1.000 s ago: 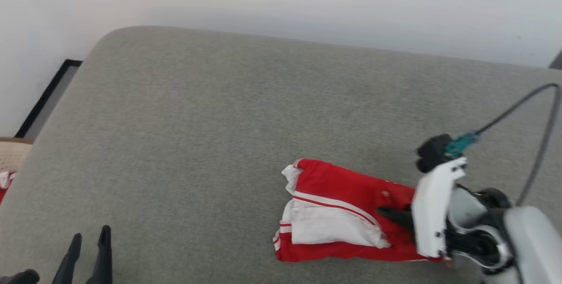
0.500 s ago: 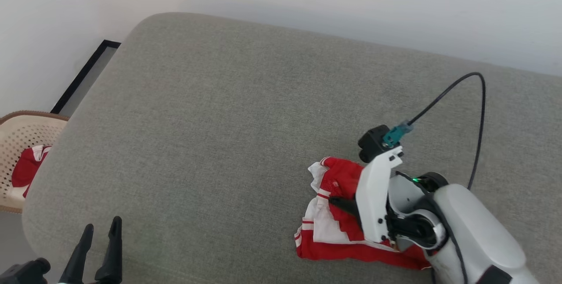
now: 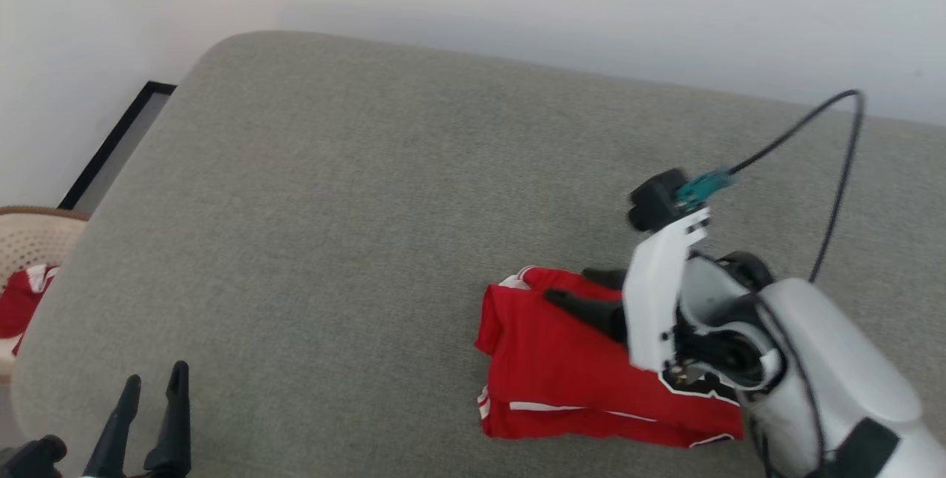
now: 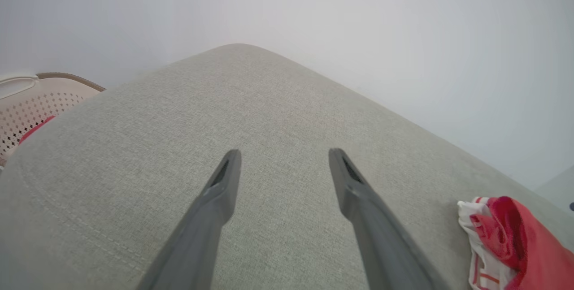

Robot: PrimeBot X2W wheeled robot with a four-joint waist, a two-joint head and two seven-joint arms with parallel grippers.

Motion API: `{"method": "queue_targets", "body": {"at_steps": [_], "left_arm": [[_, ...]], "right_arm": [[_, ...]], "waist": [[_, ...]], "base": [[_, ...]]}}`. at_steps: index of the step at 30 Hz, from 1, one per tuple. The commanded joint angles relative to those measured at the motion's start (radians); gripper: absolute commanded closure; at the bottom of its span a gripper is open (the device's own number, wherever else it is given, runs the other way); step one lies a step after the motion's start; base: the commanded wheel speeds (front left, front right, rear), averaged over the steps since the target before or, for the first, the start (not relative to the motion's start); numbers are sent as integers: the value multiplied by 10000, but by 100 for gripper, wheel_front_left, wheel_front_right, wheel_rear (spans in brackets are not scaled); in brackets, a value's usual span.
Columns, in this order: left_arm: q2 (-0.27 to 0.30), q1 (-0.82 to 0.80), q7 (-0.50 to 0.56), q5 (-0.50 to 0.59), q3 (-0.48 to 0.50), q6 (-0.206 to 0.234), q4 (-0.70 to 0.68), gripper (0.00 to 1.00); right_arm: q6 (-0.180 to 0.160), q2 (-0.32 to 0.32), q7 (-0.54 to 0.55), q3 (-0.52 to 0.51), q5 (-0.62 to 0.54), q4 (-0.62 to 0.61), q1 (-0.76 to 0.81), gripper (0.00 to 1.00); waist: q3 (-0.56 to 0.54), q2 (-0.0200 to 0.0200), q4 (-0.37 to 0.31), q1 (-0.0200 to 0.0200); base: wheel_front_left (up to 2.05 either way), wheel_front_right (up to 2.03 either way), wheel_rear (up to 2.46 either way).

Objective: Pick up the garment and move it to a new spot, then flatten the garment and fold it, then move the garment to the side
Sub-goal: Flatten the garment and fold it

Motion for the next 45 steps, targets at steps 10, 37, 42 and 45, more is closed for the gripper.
{"method": "queue_targets", "body": {"at_steps": [10, 37, 42, 45], "left_arm": [[74, 428, -50, 331, 402, -36, -268, 0], [196, 1390, -50, 1804, 1111, -35, -1310, 0], [139, 1471, -51, 2278, 1043, -35, -1457, 0], [118, 1513, -51, 2395, 937, -27, -1518, 0]], "right_arm": [[-4, -1078, -1489, -1418, -187, -1240, 1122, 0], [-4, -2239, -7956, -3003, -2213, -1434, 4612, 0], [-4, -2263, -9014, -2685, -2405, -1010, 4940, 0], [-4, -2230, -9417, -2588, -2435, -696, 5107, 0]], "waist": [[-417, 0, -980, 0], [-1425, 0, -2713, 0], [-1564, 0, -2739, 0], [-1651, 0, -2734, 0]], "base": [[0, 0, 0], [0, 0, 0], [0, 0, 0], [0, 0, 0]]}}
